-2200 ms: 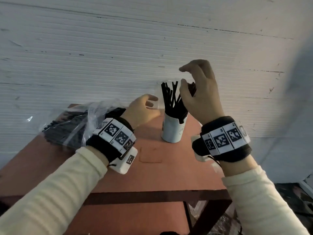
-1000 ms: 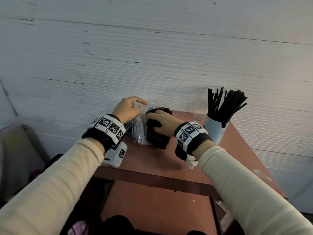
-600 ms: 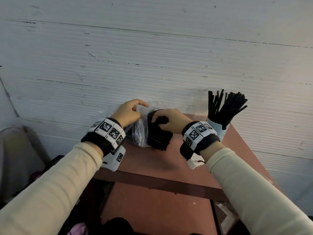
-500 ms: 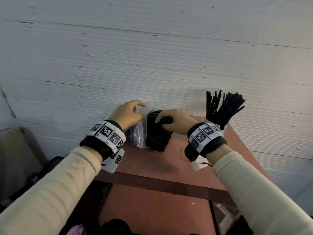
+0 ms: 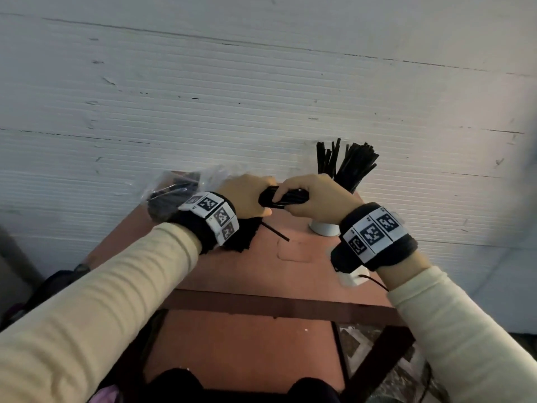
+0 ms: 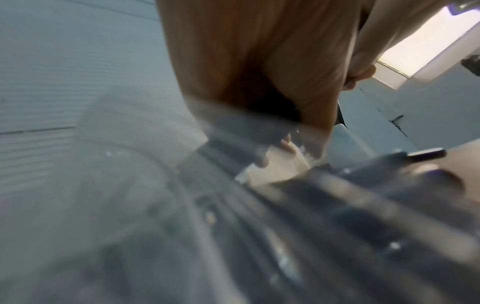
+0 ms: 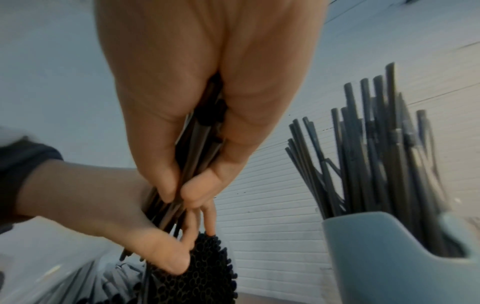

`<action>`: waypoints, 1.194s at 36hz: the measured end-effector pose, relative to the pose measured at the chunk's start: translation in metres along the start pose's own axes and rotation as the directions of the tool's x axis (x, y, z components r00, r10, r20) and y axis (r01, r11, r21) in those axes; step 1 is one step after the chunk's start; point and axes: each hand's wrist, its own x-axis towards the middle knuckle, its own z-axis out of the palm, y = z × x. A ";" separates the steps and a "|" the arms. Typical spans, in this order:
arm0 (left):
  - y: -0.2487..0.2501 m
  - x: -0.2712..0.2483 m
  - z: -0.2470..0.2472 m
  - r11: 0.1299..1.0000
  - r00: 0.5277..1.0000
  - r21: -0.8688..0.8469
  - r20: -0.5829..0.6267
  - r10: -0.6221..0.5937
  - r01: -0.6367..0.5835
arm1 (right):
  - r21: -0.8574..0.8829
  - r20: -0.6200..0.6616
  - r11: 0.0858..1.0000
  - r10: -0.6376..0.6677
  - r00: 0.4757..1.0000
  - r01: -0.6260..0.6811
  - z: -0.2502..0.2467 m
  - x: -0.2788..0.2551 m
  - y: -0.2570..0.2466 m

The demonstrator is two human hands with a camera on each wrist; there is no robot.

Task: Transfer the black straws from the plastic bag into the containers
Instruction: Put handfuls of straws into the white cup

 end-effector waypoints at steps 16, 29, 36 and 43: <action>-0.004 0.004 0.008 0.998 0.983 -0.066 0.183 0.020 -0.008 | 0.113 0.030 0.993 0.032 0.999 -0.035 0.007 -0.008 0.024; -0.002 0.007 0.008 0.997 0.993 -0.074 0.117 0.027 -0.019 | 0.142 -0.015 0.990 0.029 0.999 -0.027 -0.005 -0.015 0.024; 0.006 0.006 -0.005 0.983 1.000 -0.182 0.004 0.029 -0.027 | 0.170 -0.127 0.985 -0.015 0.992 0.037 -0.026 -0.021 0.013; 0.047 0.011 -0.045 0.919 0.987 -0.383 -0.154 0.041 -0.098 | 0.206 -0.504 0.960 -0.062 0.862 0.189 -0.068 -0.025 -0.022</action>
